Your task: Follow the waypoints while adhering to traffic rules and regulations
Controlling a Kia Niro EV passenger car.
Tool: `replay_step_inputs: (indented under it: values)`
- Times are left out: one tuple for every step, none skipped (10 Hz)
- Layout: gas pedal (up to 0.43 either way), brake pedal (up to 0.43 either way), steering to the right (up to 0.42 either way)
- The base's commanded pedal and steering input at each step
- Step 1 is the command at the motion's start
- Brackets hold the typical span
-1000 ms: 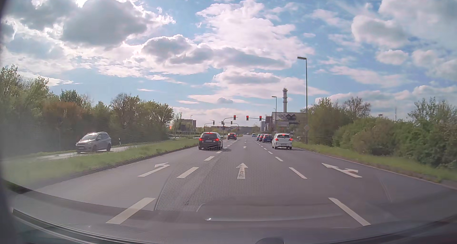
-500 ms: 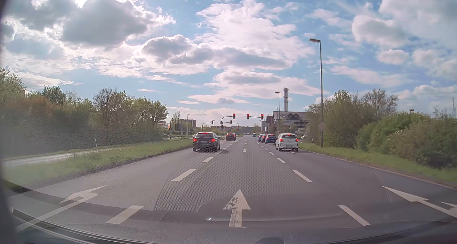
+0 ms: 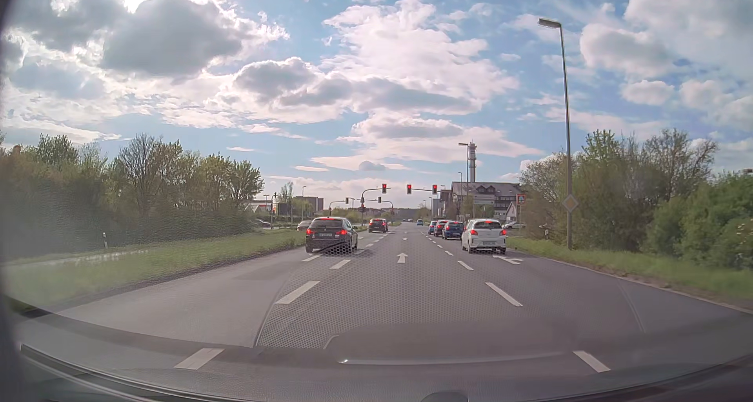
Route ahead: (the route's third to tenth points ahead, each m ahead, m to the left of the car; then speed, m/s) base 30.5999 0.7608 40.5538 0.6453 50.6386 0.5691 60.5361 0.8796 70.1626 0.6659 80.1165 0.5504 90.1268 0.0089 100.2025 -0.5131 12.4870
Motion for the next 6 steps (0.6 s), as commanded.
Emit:
replay_step_inputs:
  values:
    - [0.0, 0.207, -0.001]
    - [0.0, 0.207, -0.001]
    - [0.0, 0.207, -0.001]
    - [0.0, 0.213, -0.001]
    - [0.0, 0.207, -0.001]
    - [0.0, 0.207, -0.001]
